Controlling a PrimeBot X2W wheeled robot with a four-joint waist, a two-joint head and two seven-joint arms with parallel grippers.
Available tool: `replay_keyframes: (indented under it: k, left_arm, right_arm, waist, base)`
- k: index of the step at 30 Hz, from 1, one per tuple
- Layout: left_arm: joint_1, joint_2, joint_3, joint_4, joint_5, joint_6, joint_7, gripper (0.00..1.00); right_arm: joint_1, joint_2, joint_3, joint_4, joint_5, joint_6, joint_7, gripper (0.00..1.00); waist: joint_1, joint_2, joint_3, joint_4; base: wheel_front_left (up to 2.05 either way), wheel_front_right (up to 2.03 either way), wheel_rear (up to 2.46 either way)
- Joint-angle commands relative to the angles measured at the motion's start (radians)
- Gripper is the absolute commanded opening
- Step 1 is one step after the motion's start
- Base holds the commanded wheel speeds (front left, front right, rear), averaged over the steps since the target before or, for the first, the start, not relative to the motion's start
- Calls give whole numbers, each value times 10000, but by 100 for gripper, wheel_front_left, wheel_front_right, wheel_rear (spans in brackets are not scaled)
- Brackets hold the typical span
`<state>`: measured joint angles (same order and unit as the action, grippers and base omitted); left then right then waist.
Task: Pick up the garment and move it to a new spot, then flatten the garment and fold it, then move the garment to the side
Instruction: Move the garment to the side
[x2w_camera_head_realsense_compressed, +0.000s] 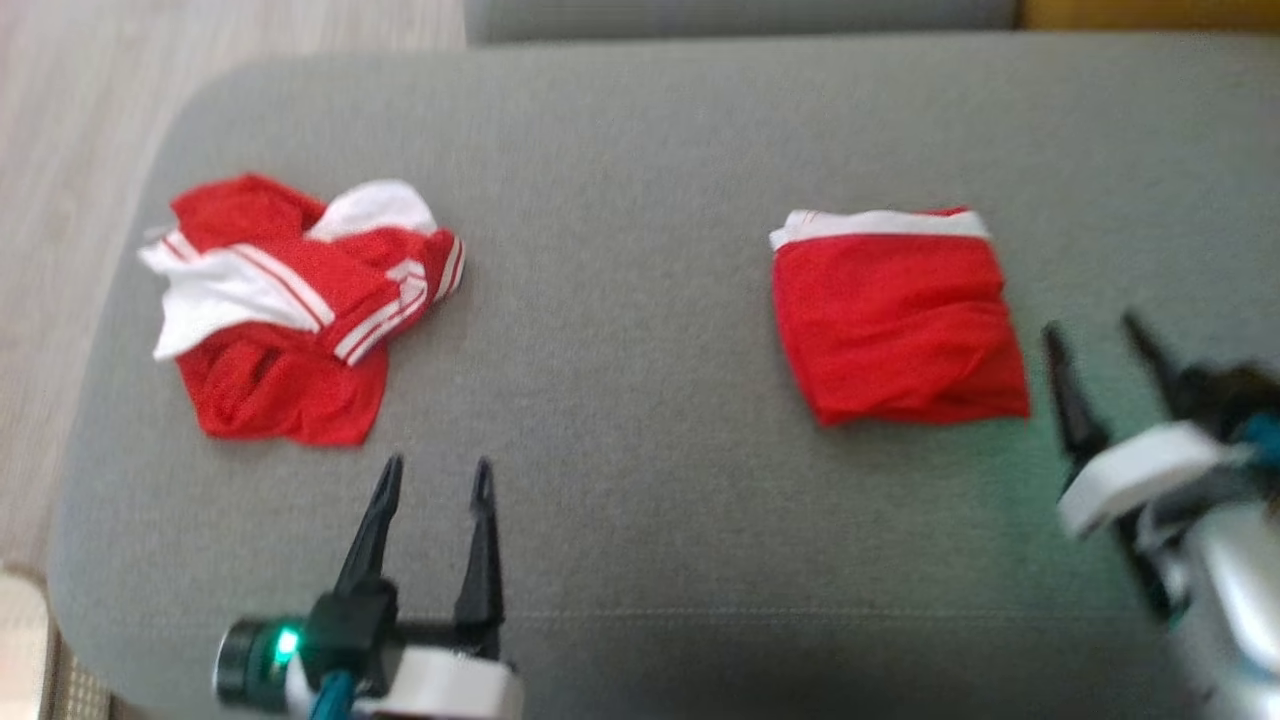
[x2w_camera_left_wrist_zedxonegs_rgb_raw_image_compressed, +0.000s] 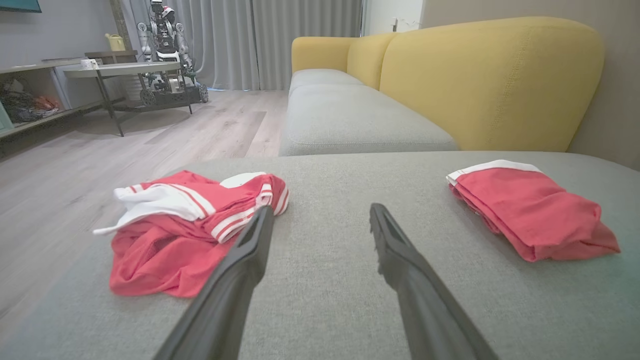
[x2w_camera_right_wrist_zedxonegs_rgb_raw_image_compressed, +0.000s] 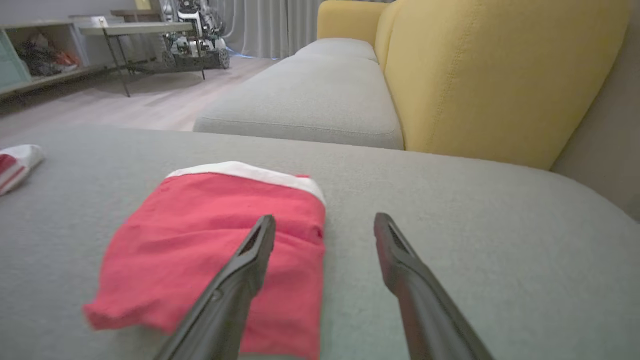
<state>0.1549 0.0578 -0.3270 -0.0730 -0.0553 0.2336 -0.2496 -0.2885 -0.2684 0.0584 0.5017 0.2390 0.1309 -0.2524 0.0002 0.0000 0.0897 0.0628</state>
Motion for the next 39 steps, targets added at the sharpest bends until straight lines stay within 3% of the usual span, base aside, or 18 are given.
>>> replay_keyframes:
  k: [1, 8, 16, 17, 19, 20, 28, 34, 39]
  left_arm:
    - [-604, -76, 142, -417, 64, -9, -122, 100]
    - [-1392, -76, -393, -372, 46, 149, -122, 100]
    - [-2002, -76, -820, -241, 53, 271, -122, 100]
    - [-2069, -76, -844, -242, 62, 286, -122, 100]
    - [-2197, -76, -879, -246, 90, 318, -122, 100]
    - [-2255, -76, -892, -244, 106, 333, -122, 100]
    - [-2538, -76, -986, -321, 221, 383, -122, 100]
    - [-2810, -71, -991, -387, 369, 341, -122, 100]
    - [-3124, 13, -1002, -363, 520, 225, -122, 100]
  right_arm:
    - [-761, -489, 302, 57, 50, -2, -93, 100]
    - [-2477, -1543, 1447, 1792, 1119, -2, 622, 100]
    - [-3427, -1764, 2957, 2907, 2931, -2, 1574, 100]
    - [-3495, -1752, 3174, 2929, 3226, -2, 1782, 85]
    - [-3618, -1826, 3594, 2878, 3740, -2, 2071, 32]
    - [-3679, -1931, 3804, 2836, 3906, -2, 2147, 0]
    - [-4340, -3131, 4399, 2914, 3945, -2, 1614, 0]
    - [-4983, -4327, 4645, 2829, 3505, -2, 1183, 0]
    - [-5493, -4944, 4616, 2802, 3209, -2, 962, 0]
  waist:
    - [-2, 0, 651, 318]
    - [-2, 0, 1587, 532]
    - [-2, 0, 2238, 626]
    - [-2, 0, 2304, 629]
    - [-2, 0, 2429, 604]
    - [-2, 0, 2477, 580]
    - [-2, 0, 2802, 103]
    - [-2, 0, 3268, -560]
    - [-2, 0, 3710, -1177]
  base:
    - [0, 0, 0]
    - [0, 0, 0]
    - [0, 0, 0]
    - [0, 0, 0]
    - [0, 0, 0]
    - [0, 0, 0]
    - [0, 0, 0]
    - [0, 0, 0]
    - [0, 0, 0]
